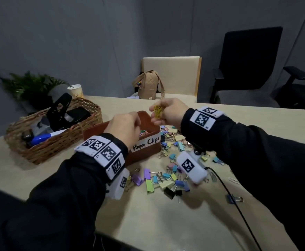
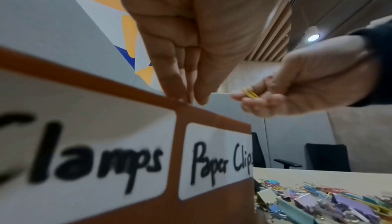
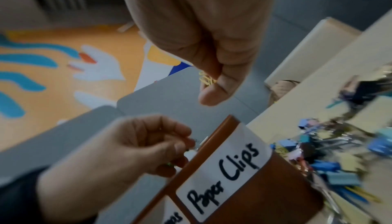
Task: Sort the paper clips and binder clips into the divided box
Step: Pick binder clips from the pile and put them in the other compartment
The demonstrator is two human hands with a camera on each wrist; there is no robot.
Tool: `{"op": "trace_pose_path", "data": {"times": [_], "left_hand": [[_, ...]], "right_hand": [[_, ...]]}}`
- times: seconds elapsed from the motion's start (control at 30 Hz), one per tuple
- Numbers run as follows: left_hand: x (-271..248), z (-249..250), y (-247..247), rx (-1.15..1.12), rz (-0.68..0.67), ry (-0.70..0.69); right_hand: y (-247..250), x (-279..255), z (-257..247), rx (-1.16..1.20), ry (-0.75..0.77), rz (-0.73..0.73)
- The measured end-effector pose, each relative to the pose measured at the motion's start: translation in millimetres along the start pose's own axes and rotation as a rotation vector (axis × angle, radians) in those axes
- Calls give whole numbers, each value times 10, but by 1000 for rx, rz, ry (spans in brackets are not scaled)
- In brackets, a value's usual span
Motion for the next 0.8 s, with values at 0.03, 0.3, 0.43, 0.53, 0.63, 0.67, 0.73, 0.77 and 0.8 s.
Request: {"op": "trace_pose_path", "data": {"times": [0.03,0.3,0.43,0.53,0.63,0.67,0.73,0.77,0.8], "left_hand": [[-31,19,5,-1,-7,-13],[-236,229,-189,27,-283,-19],[-286,547,-349,3,-371,-102],[-340,859,-477,-40,-443,-218],[-401,1220,-654,-68,-524,-385],[-418,1325,-724,-67,-558,-424],[-448,1501,-853,-35,-612,-469],[-460,1573,-908,-17,-630,-488],[-468,1636,-957,1,-649,-512]], "right_hand": [[-64,40,3,-50,41,7],[-163,3,66,-96,82,-75],[188,-191,17,-177,144,-31],[463,-358,107,-374,96,-51],[777,-551,301,-708,-5,-95],[877,-609,384,-823,-50,-116],[1078,-716,540,-1012,-148,-141],[1175,-767,607,-1089,-194,-144],[1252,-821,659,-1162,-236,-150]]}}
Point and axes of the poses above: each hand's wrist, its own x-axis towards the middle knuckle, its own y-axis out of the back of the hand, z = x × y, the point moved 4 cm from there along x, towards the middle knuckle, and after that the axes turned 1 degree about -x, right-handed, at the moved point
